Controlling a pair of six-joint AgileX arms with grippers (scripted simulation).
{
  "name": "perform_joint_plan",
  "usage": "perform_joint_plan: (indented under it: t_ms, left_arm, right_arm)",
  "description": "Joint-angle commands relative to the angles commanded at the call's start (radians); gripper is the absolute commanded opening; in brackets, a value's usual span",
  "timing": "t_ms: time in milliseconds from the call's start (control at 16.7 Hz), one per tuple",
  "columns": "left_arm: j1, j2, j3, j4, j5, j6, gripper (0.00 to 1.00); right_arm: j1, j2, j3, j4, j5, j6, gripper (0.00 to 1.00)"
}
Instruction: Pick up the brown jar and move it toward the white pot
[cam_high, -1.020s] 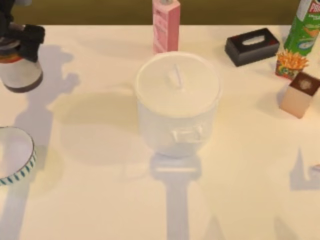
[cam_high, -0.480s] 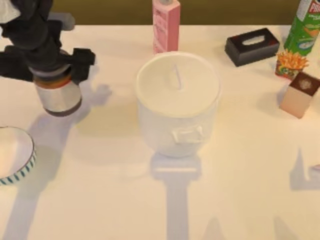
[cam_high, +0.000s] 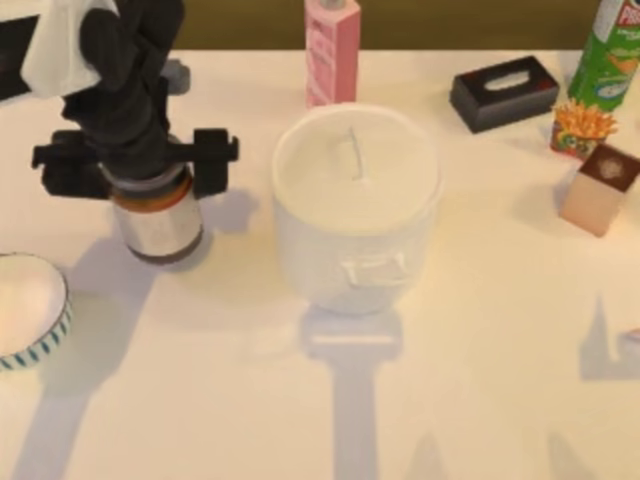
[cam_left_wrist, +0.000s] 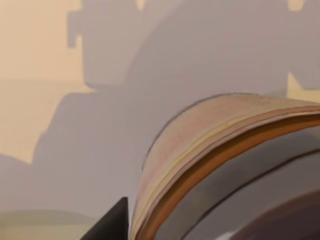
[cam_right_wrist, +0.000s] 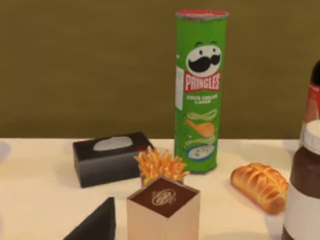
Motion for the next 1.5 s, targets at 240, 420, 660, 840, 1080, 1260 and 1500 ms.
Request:
perform_joint_plan:
  t_ms: [240,420,660,840,1080,1260,1500]
  left_arm:
    - [0.007,0.014,-0.007,0.015,0.002,0.002,0.00]
    - [0.008,0.055,-0.043,0.096,0.003,0.007,0.00]
    - [0.009,0.092,-0.074,0.167,0.003,0.010,0.00]
    - [0.009,0.092,-0.074,0.167,0.003,0.010,0.00]
    - [0.009,0.092,-0.074,0.167,0.003,0.010,0.30]
    - [0.009,0.092,-0.074,0.167,0.003,0.010,0.53]
    - [0.009,0.092,-0.074,0.167,0.003,0.010,0.83]
  right_arm:
    - [0.000,0.000,0.000,0.000,0.000,0.000,1.00]
    - [0.000,0.000,0.000,0.000,0.000,0.000,1.00]
    - [0.000,0.000,0.000,0.000,0.000,0.000,1.00]
    - [0.000,0.000,0.000,0.000,0.000,0.000,1.00]
    - [0.000,0.000,0.000,0.000,0.000,0.000,1.00]
    - [0.000,0.000,0.000,0.000,0.000,0.000,1.00]
    - [0.000,0.000,0.000,0.000,0.000,0.000,1.00]
